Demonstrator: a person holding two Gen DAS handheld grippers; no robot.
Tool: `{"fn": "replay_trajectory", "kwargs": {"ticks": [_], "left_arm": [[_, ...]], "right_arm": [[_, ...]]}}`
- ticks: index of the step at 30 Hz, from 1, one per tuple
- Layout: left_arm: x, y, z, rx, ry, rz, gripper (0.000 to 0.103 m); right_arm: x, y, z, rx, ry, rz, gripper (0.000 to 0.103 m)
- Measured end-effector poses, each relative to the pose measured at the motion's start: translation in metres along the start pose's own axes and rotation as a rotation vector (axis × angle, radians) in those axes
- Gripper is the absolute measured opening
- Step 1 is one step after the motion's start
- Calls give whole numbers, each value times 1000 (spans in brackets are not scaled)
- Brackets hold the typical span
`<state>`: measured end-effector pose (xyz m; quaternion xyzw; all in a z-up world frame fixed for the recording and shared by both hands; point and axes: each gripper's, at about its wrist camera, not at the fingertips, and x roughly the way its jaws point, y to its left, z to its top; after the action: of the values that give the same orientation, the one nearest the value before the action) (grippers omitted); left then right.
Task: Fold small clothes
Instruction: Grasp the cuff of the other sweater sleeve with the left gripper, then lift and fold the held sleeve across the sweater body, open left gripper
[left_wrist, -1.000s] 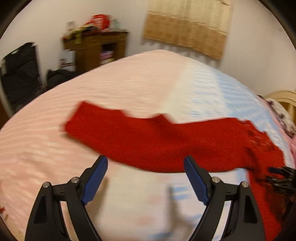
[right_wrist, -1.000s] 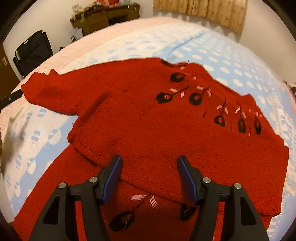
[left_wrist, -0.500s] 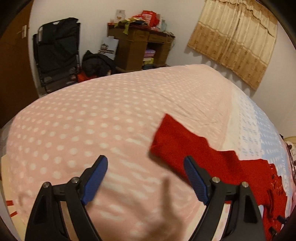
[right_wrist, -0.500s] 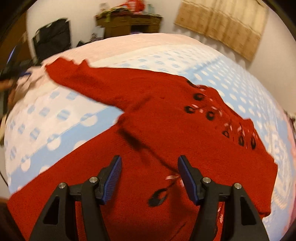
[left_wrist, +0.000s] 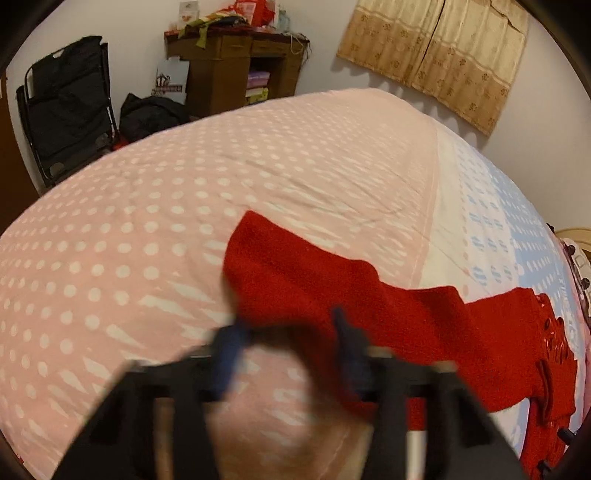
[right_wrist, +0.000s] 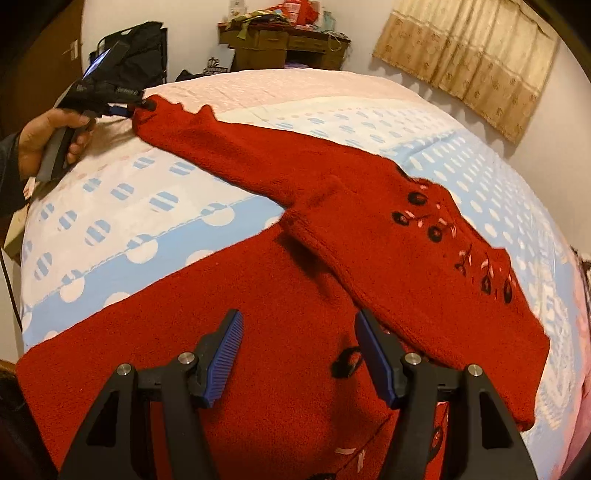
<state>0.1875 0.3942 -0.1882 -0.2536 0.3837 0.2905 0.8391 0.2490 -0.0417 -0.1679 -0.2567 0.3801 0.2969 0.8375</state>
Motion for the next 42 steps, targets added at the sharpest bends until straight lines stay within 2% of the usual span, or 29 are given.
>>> {"fn": "replay_trajectory", "kwargs": {"ticks": [5,11,19,25,33,35,42], "left_arm": [[-13,4,-1,-41,7,-73,10],[-41,-6,2,-59,-43,-165,9],[-87,-37,14,-53,-132,-303,9],[-112,-71,22,-43,-167,-415,9],[-140,-132,25,27,-200,-549,9],[-143,-146,27,44,-202,-575,9],[-149,-195,23,103,-182,-657,9]], "right_arm": [[-4,-9,-3,42,-5,1,64],[-6,-21,-6,88,-6,0,64],[-20,-42,-9,145,-24,-13,64],[-33,-57,-14,202,-39,-5,64],[-45,-80,-28,275,-37,-16,65],[-47,-88,-33,305,-33,-7,70],[-59,-101,-51,358,-42,-7,71]]}}
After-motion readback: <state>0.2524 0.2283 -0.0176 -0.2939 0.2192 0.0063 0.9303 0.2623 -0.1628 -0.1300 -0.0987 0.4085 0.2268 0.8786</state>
